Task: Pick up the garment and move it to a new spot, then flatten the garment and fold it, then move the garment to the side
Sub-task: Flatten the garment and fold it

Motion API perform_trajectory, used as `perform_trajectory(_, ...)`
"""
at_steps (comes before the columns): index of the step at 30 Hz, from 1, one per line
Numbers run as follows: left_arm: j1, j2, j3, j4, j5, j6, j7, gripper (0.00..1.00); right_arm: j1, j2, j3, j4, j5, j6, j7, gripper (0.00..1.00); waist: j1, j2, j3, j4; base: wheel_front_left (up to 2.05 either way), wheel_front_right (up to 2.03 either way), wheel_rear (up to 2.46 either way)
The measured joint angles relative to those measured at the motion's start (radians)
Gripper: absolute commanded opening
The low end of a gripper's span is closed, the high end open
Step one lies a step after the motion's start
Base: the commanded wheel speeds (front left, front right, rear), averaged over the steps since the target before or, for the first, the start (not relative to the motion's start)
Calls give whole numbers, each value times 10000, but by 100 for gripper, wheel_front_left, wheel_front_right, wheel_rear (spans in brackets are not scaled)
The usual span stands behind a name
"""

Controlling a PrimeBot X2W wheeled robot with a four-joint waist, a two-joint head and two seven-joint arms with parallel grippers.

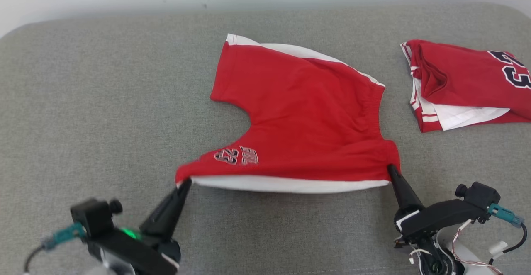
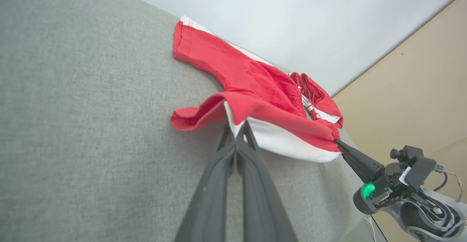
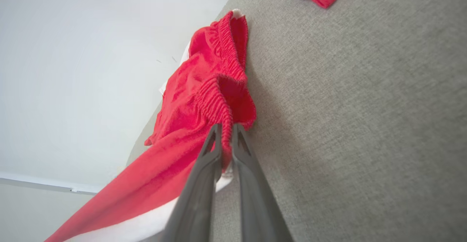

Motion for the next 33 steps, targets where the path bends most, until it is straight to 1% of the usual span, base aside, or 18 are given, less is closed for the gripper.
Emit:
perform_trajectory(4,-665,245,138,-272,56,-71,161,0,-21,75,-140,-301,205,81,-46,0,0,0,135,-45,0,0,0)
perform_trajectory(6,-1109,320,232,-397,50,-75,330,0,-66,134,-163,-460,267,84,-67,0,0,0,234,-82,0,0,0)
perform_trajectory(9,-1763,593,290,-476,79,-81,681,0,-291,221,-221,-635,303,84,-65,0,0,0,407,-165,0,0,0)
perform_trajectory(13,-2824,922,623,-347,-240,-157,1338,0,-914,360,-362,-918,360,81,-58,0,0,1,767,-365,0,0,0)
perform_trajectory(16,-3546,1053,849,-117,-667,-157,1708,0,-1300,428,-393,-1099,337,69,-58,0,1,1,1024,-512,0,0,0)
perform_trajectory(18,-4045,1147,861,21,-740,-159,2029,0,-1526,485,-401,-1187,334,12,-58,0,1,1,1208,-616,0,0,0)
perform_trajectory(29,-6276,1287,825,788,-899,-173,3348,0,-2566,771,-667,-1427,330,-90,-69,0,0,1,2275,-1206,0,0,0)
perform_trajectory(33,-6869,1315,815,1055,-1168,-173,3751,0,-3082,968,-800,-1406,332,-109,-73,0,1,1,2670,-1408,0,0,0)
